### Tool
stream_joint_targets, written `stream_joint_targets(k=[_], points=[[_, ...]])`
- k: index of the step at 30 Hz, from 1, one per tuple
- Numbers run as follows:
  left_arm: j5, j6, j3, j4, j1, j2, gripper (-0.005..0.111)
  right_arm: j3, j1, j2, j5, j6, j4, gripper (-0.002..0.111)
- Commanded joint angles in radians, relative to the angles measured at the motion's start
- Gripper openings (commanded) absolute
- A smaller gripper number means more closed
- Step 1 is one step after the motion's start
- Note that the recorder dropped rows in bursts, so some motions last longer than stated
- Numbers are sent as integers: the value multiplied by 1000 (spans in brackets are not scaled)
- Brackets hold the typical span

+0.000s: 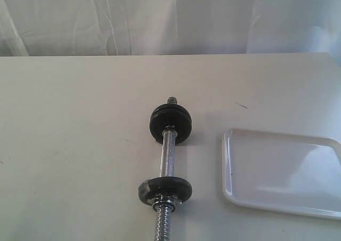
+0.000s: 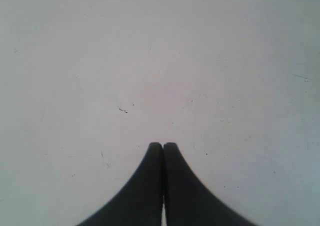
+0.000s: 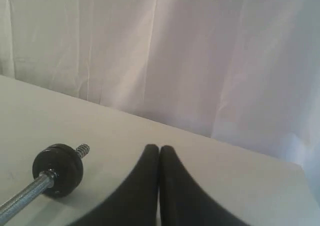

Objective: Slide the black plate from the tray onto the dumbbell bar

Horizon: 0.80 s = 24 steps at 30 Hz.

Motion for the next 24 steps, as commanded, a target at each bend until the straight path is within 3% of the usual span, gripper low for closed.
stream_joint_targets(k=[1, 19, 24], points=[[4, 2, 3, -5, 2, -4, 0, 67, -6, 4, -90, 3, 19, 0], [4, 2, 3, -5, 2, -4, 0, 364, -6, -147, -114, 3, 42, 0], [4, 2, 3, -5, 2, -4, 0, 364, -6, -158, 35, 3, 39, 0]])
